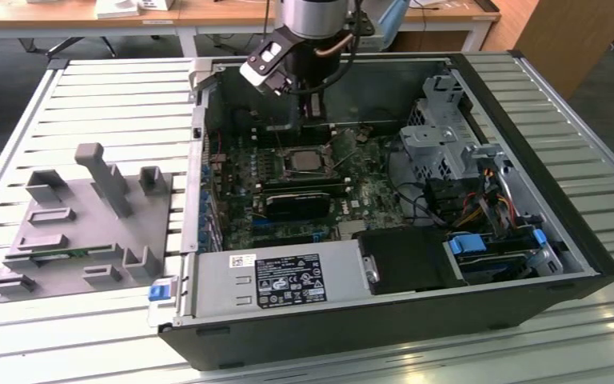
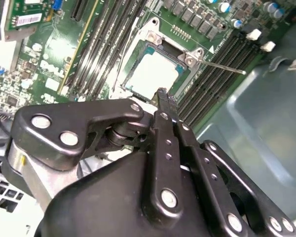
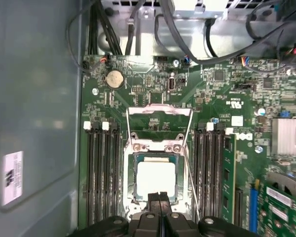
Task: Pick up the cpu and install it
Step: 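Close the cpu cover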
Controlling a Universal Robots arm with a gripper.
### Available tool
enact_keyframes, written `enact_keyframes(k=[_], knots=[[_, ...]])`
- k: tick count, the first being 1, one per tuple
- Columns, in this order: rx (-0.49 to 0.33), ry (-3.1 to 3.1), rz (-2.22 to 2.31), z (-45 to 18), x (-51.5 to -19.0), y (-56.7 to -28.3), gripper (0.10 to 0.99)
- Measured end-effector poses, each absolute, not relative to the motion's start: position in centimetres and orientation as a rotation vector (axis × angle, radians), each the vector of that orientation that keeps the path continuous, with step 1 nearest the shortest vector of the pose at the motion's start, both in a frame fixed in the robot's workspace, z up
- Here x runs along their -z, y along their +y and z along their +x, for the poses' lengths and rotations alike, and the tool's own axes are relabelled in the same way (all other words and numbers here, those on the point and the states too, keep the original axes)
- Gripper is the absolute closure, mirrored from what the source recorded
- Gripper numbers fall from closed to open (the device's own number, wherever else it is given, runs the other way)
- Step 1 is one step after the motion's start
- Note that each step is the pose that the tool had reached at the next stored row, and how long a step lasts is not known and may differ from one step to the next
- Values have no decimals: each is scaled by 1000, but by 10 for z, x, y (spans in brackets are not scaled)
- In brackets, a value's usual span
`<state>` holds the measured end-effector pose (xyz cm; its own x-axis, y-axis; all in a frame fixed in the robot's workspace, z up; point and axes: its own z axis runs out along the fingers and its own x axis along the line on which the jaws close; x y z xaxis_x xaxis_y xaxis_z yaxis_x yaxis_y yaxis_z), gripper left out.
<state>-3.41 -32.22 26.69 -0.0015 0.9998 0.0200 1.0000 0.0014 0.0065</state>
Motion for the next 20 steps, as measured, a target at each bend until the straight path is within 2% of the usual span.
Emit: enact_keyframes(k=[20], knots=[[29, -2224, -2204, -14, -267, -333, 980]])
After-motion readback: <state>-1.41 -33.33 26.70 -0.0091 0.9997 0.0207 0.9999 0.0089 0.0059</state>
